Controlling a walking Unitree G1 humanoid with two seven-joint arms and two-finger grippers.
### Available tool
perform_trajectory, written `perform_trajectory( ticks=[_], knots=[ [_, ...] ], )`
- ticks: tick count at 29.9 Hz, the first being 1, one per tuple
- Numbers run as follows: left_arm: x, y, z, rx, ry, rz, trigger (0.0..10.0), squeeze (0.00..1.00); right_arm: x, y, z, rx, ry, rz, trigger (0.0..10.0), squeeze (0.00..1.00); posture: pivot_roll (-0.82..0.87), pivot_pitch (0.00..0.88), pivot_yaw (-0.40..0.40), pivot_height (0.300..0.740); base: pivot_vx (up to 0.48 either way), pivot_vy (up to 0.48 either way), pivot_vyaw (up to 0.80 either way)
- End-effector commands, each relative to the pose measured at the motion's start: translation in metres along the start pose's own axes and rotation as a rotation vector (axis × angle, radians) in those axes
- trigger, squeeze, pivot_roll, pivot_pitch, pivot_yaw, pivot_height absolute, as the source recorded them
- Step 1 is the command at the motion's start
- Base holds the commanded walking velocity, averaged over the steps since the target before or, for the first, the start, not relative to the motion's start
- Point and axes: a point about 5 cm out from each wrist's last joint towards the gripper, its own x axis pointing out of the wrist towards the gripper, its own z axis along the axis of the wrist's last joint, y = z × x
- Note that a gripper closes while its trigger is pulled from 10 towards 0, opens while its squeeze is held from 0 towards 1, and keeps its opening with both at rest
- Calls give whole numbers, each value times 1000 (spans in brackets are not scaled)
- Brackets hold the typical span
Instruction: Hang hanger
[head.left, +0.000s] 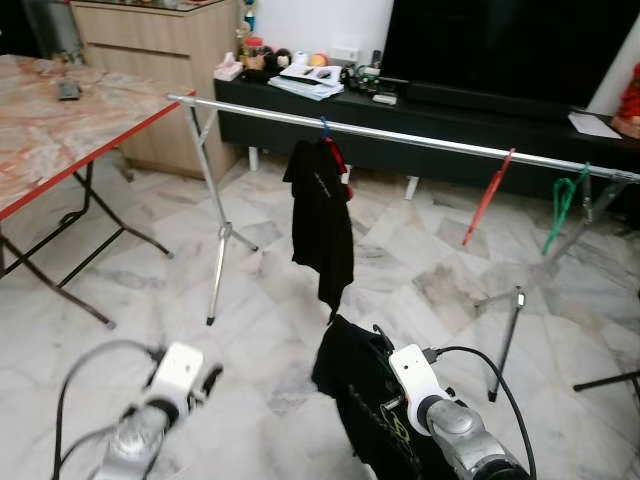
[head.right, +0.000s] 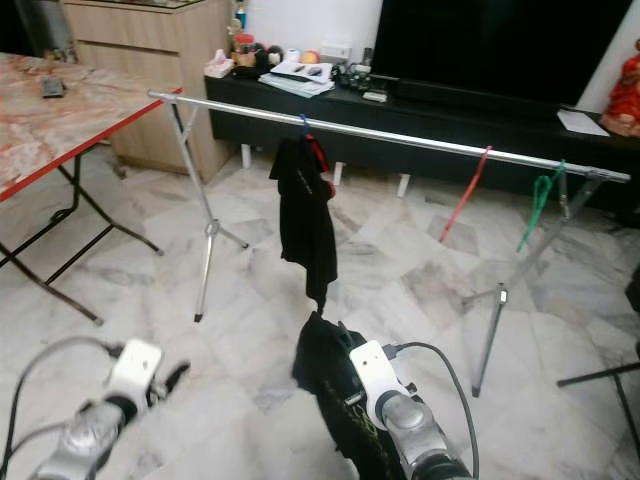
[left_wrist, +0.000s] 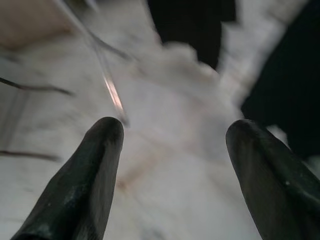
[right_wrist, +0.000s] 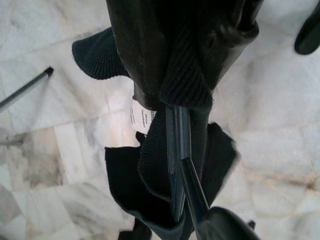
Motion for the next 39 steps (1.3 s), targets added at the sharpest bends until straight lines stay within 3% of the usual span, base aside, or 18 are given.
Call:
perform_trajectory(
  ticks=[1,3,4,5,7,9,13,17,22,30,39],
  knots=[
    [-5,-8,-9,-9,31,-49,10000,0,0,-3,9,-23,-28,27,10000,0,137,30,-80,740,0,0,0],
    [-3,-9,-4,25,16,-114,10000,0,1,1,16,-99,-41,114,10000,0,140,31,-81,740,0,0,0],
    [-3,-11,-2,85,19,-182,10000,0,0,2,19,-162,-43,165,10000,0,142,31,-82,740,0,0,0],
    [-3,-11,-2,85,19,-182,10000,0,0,2,19,-162,-43,165,10000,0,142,31,-82,740,0,0,0],
    [-4,-12,-1,181,23,-243,10000,0,0,4,23,-226,-41,219,10000,0,142,30,-84,740,0,0,0],
    [-5,-14,0,326,38,-371,10000,0,-3,4,34,-383,-47,364,10000,0,143,25,-90,740,0,0,0],
    [-2,-12,7,395,39,-450,10000,0,-7,4,44,-466,-62,496,10000,0,150,27,-95,740,0,0,0],
    [-1,-13,12,472,62,-561,10000,0,-15,0,48,-612,-51,645,10000,0,155,23,-107,740,0,0,0],
    [1,-13,12,444,74,-551,10000,0,-21,-9,59,-675,-67,692,10000,0,152,17,-105,740,0,0,0],
    [-1,-16,1,397,141,-548,10000,0,-25,-10,80,-715,-172,698,10000,0,134,3,-100,740,0,0,0],
    [6,-10,9,340,142,-479,10000,0,-33,-8,94,-780,-223,774,10000,0,125,0,-100,740,0,0,0]
  ],
)
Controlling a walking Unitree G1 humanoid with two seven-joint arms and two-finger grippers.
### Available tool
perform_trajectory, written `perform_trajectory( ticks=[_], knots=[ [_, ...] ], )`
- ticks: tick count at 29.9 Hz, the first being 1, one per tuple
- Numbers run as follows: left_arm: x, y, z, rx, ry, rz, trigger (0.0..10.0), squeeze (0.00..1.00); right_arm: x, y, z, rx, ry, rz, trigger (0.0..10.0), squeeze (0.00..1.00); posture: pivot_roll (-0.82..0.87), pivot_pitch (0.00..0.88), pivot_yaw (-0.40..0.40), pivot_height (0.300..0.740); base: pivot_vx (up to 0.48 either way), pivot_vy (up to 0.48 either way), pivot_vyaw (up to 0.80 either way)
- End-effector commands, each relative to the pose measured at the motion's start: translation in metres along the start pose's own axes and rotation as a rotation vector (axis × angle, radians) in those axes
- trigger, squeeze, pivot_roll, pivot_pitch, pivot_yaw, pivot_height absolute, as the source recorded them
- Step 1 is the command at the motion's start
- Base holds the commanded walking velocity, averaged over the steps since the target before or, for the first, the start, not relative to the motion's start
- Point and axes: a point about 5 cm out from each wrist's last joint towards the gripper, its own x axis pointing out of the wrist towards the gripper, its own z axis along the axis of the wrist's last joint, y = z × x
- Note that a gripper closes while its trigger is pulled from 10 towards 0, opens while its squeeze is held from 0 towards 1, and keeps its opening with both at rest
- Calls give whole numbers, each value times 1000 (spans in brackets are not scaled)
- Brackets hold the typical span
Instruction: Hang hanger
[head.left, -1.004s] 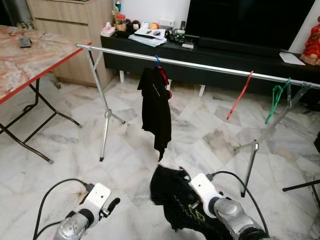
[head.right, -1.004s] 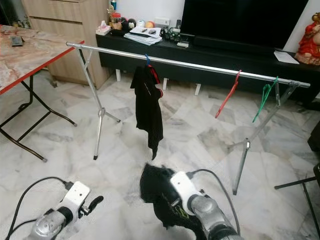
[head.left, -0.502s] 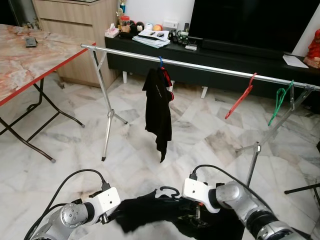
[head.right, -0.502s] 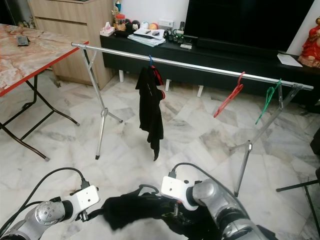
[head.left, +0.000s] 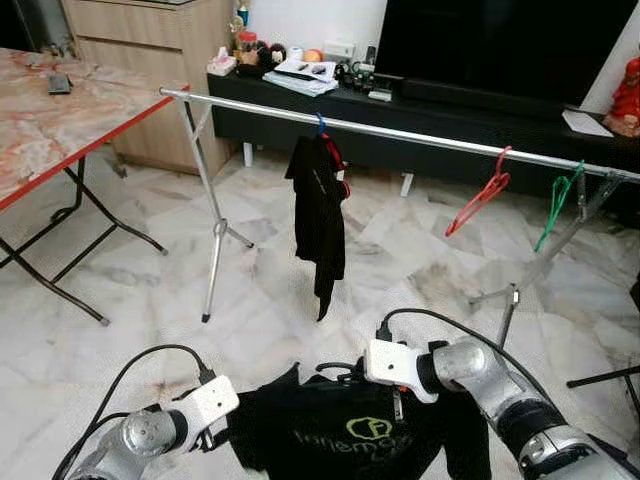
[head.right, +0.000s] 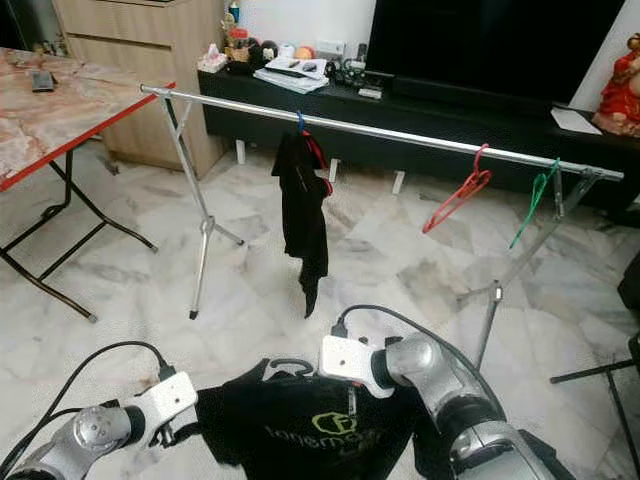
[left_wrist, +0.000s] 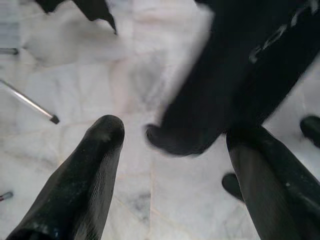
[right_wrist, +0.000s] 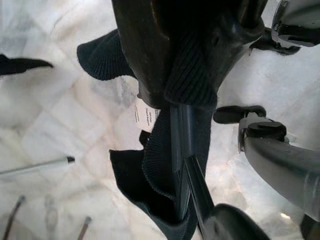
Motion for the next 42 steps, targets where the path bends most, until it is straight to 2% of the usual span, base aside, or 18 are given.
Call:
perform_trajectory(
  ticks=[1,4,8,9,11,12,24,42],
  knots=[
    [3,0,1,-40,7,14,10000,0,-11,-12,12,-60,-26,-32,10000,0,122,0,-101,740,0,0,0],
    [5,1,3,-73,-5,33,10000,0,-13,-14,15,-69,-38,-30,10000,0,116,0,-100,740,0,0,0],
    [6,1,3,-77,-1,44,10000,0,-15,-14,17,-81,-51,-17,10000,0,112,0,-100,740,0,0,0],
    [7,-1,3,-75,3,37,8588,0,-16,-14,17,-85,-50,-17,10000,0,113,0,-101,740,0,0,0],
    [7,-1,3,-75,4,36,8588,0,-16,-14,17,-86,-50,-16,10000,0,113,0,-101,740,0,0,0],
    [6,-1,1,-77,12,38,0,0,-17,-15,17,-86,-50,-26,10000,0,114,0,-102,740,0,0,0],
    [5,-2,-5,-89,32,50,0,0,-18,-16,16,-85,-41,-35,10000,0,115,0,-106,740,0,0,0],
    [5,3,-1,-95,15,88,0,0,-13,-15,20,-84,-57,-31,10000,0,115,5,-107,740,0,0,0]
  ],
)
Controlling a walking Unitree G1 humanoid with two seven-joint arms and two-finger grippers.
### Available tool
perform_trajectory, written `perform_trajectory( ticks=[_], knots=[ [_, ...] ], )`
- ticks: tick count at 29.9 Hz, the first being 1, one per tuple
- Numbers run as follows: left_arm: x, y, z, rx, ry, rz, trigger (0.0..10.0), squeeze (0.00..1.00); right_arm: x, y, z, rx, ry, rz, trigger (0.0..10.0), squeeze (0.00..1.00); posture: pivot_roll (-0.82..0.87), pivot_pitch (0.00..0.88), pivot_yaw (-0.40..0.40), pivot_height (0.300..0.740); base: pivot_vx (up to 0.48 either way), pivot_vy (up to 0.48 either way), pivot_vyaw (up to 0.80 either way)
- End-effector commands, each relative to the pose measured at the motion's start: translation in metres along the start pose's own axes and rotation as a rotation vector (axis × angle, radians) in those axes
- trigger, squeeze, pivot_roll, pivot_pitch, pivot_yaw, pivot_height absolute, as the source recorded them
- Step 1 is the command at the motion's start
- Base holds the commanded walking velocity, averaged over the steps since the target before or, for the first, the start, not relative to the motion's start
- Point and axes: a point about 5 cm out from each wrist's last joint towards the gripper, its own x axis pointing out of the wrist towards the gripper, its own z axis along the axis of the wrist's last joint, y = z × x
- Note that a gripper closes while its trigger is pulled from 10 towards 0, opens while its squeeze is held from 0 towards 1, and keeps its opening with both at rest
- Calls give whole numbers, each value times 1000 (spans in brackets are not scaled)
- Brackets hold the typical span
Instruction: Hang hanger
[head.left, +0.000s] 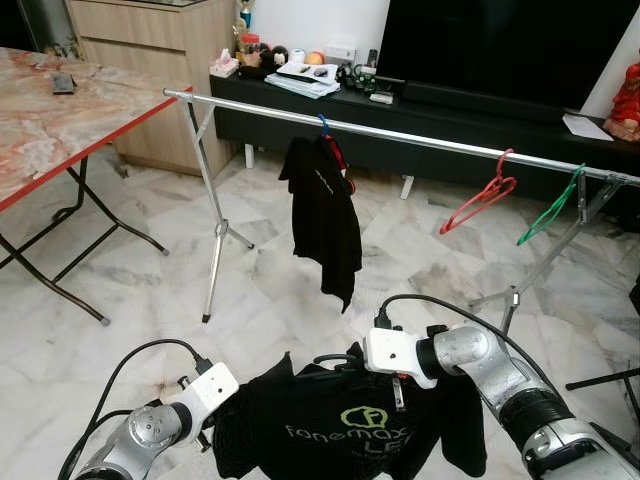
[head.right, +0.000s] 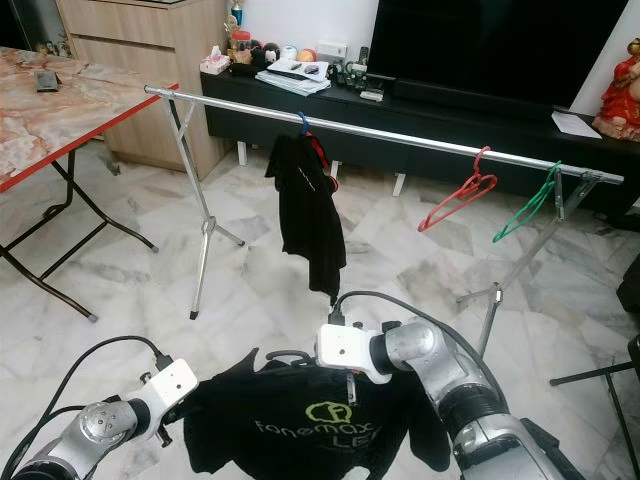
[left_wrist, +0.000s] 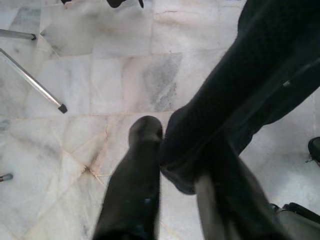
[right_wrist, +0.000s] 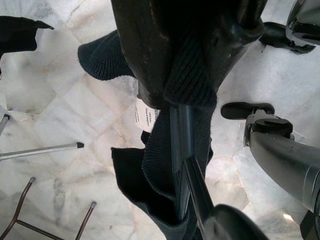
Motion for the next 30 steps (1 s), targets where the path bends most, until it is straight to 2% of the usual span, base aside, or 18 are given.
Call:
perform_trajectory(
  ticks=[1,10,12,15,19,24,30],
  knots=[
    [0,3,1,-1,0,13,0,0,-3,-5,6,-18,-19,-25,10000,0,116,7,-107,740,0,0,0],
    [-1,6,-1,0,12,41,0,0,-2,-4,3,-10,-3,-27,10000,0,120,18,-110,740,0,0,0],
    [-4,11,-6,-20,31,92,0,0,-1,-3,-1,0,27,-46,10000,0,121,23,-109,740,0,0,0],
    [-4,12,-7,-21,37,108,0,0,-2,-4,-2,-1,42,-56,10000,0,121,25,-110,740,0,0,0],
    [-6,13,-11,-28,59,124,0,0,-4,-9,-8,10,101,-128,10000,0,122,27,-109,740,0,0,0],
    [-10,19,-23,-56,144,219,0,0,-10,-16,-14,62,140,-221,10000,0,118,34,-106,740,0,0,0],
    [-19,24,-49,-128,342,336,0,0,-23,-33,-9,200,74,-389,10000,0,111,36,-105,740,0,0,0]
  ],
)
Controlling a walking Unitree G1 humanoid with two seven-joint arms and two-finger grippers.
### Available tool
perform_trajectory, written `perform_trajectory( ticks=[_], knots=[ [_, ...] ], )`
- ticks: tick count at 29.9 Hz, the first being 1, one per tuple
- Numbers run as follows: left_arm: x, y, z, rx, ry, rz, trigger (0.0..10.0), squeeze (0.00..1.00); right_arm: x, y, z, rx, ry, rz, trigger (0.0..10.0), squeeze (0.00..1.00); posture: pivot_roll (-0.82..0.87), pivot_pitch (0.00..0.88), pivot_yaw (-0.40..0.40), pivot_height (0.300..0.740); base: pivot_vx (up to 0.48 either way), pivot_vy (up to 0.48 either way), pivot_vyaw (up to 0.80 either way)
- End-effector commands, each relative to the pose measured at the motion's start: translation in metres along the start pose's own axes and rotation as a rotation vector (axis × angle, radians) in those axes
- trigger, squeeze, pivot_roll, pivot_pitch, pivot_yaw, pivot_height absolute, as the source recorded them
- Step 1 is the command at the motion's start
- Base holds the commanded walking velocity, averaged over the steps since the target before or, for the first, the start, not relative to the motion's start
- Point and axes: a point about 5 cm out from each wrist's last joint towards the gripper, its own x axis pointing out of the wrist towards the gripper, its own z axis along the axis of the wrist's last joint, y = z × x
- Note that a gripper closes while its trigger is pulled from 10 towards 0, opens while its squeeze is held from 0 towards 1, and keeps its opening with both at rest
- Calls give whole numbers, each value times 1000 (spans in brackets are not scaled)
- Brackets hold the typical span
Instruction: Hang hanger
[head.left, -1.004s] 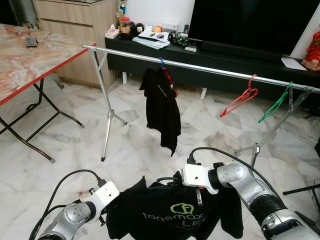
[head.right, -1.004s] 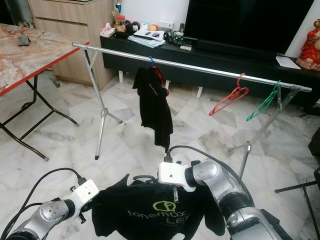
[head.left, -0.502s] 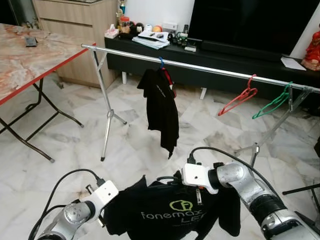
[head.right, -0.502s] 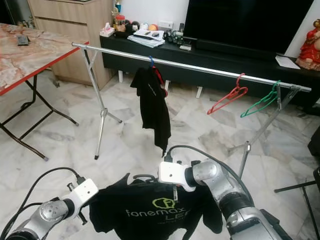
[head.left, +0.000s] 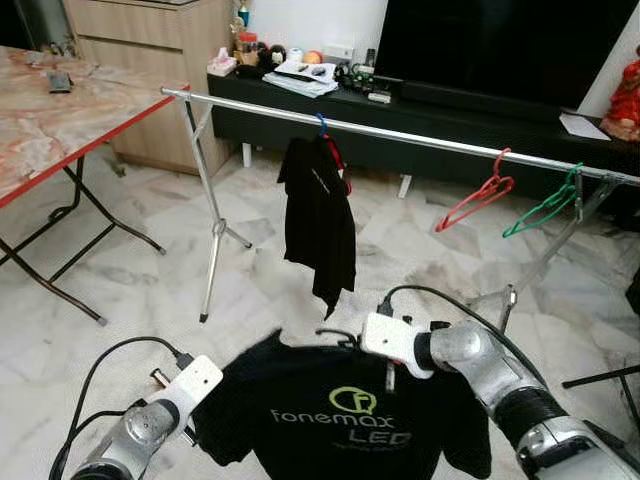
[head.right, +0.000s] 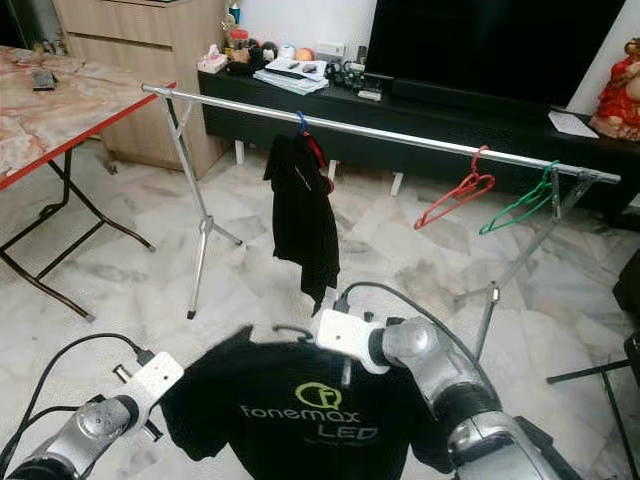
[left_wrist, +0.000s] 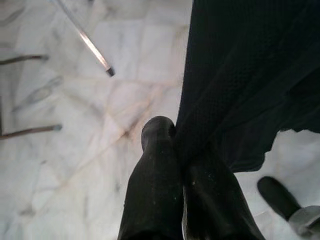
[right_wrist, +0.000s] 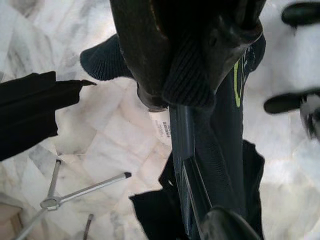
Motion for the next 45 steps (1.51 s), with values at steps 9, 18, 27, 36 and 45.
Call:
perform_trajectory(
  ticks=[9,18,27,36,45],
  knots=[
    [-12,-9,-54,-73,339,-8,0,0,-24,-35,2,153,-24,-263,10000,0,104,40,-106,740,0,0,0],
    [-16,-46,-63,-34,416,-290,0,0,-26,-45,9,201,-37,-352,10000,0,108,43,-108,740,0,0,0],
    [-4,-27,-23,-29,129,-168,10000,0,-13,-24,2,190,-33,-217,10000,0,113,44,-109,740,0,0,0],
    [-8,-16,-13,8,-4,-187,10000,1000,-7,-7,-18,155,73,-143,10000,0,117,44,-109,740,0,0,0],
    [-19,-2,7,-2,-168,-312,10000,1000,3,15,-30,107,119,28,10000,0,128,42,-111,740,0,0,0]
  ],
)
